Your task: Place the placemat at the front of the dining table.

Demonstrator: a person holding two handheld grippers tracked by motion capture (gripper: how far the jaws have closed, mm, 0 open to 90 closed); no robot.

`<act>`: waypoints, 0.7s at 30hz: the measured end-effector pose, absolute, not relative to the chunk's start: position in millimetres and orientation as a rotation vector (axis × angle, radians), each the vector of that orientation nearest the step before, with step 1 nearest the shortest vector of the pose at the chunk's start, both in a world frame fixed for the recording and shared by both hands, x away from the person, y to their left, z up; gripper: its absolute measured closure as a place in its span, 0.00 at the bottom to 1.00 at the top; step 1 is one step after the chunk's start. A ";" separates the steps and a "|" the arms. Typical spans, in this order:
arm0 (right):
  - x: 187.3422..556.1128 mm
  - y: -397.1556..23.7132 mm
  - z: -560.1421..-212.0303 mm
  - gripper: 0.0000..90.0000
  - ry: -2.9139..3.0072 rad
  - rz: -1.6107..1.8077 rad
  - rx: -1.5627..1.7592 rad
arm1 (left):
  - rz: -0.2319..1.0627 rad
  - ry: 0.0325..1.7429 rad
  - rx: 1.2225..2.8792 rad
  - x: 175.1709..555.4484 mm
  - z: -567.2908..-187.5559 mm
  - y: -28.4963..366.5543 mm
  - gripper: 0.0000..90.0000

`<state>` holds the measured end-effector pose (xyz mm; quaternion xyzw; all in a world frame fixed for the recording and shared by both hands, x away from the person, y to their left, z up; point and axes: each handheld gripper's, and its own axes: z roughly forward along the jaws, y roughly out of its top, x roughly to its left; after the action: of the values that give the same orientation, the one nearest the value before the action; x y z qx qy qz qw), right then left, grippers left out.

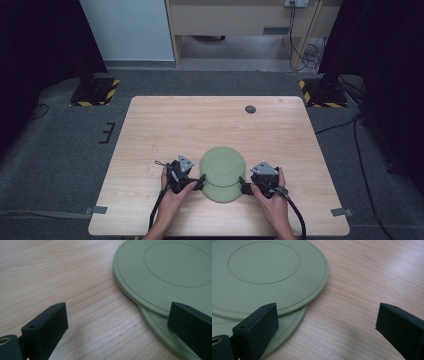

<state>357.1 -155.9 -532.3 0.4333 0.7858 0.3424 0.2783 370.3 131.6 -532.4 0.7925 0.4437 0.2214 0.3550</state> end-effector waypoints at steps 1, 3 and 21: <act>358.3 -155.9 -533.0 0.04 2.106 0.920 1.166 | 0.567 1.149 2.043 370.8 -533.1 131.5 0.02; 360.5 -156.3 -533.7 0.04 2.092 0.922 1.174 | 0.570 1.147 2.042 371.2 -533.1 131.0 0.02; 361.9 -153.9 -533.7 0.03 2.077 0.914 1.183 | 0.568 1.154 2.051 374.9 -531.8 130.2 0.01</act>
<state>361.9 -153.9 -533.7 0.4429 0.7774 0.3422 0.2869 374.9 130.2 -531.8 0.7927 0.4462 0.2197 0.3526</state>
